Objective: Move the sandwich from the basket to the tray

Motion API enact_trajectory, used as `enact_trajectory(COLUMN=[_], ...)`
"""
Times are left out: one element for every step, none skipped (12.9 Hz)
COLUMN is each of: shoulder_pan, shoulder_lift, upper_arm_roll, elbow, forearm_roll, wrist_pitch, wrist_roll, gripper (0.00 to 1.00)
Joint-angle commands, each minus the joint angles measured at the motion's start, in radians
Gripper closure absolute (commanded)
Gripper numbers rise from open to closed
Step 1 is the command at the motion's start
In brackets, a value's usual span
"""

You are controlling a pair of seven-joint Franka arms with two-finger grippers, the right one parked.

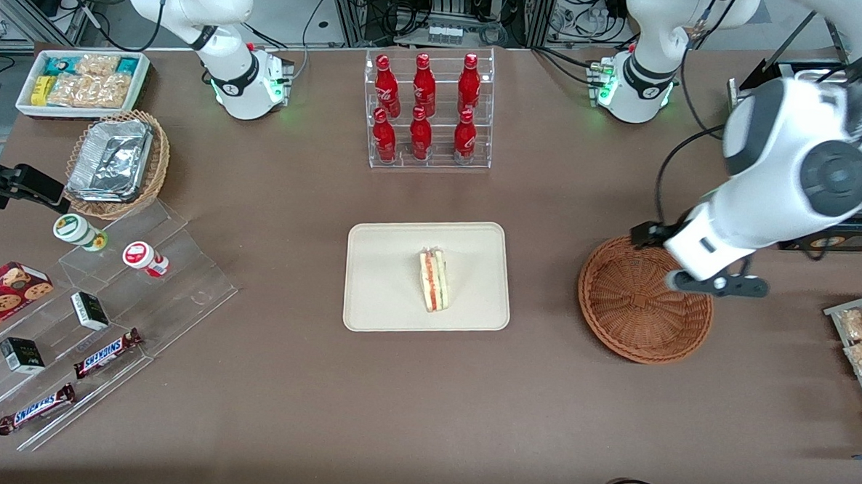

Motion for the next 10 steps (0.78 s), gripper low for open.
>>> enact_trajectory(shoulder_pan=[0.047,0.050,0.053,0.056,0.056,0.056,0.055,0.055,0.055,0.055], shoulder_lift=[-0.090,-0.110,-0.131,-0.148,-0.163,-0.170,-0.176,-0.177,-0.180,-0.190], upper_arm_roll=[-0.007,-0.006,-0.006,-0.006,-0.006,-0.006,-0.007,-0.007,-0.007,-0.007], elbow=[-0.035,-0.035,-0.035,-0.035,-0.037,-0.037,-0.037,-0.037,-0.035,-0.035], forearm_roll=[-0.017,-0.012,-0.008,-0.002,0.003,0.006,0.023,0.038,0.040,0.041], wrist_pitch=[-0.050,-0.064,-0.072,-0.075,-0.075,-0.075,-0.075,-0.075,-0.075,-0.074], wrist_roll=[0.063,0.063,0.063,0.063,0.063,0.063,0.061,0.061,0.061,0.060], gripper=[0.00,0.00,0.00,0.00,0.00,0.00,0.00,0.00,0.00,0.00])
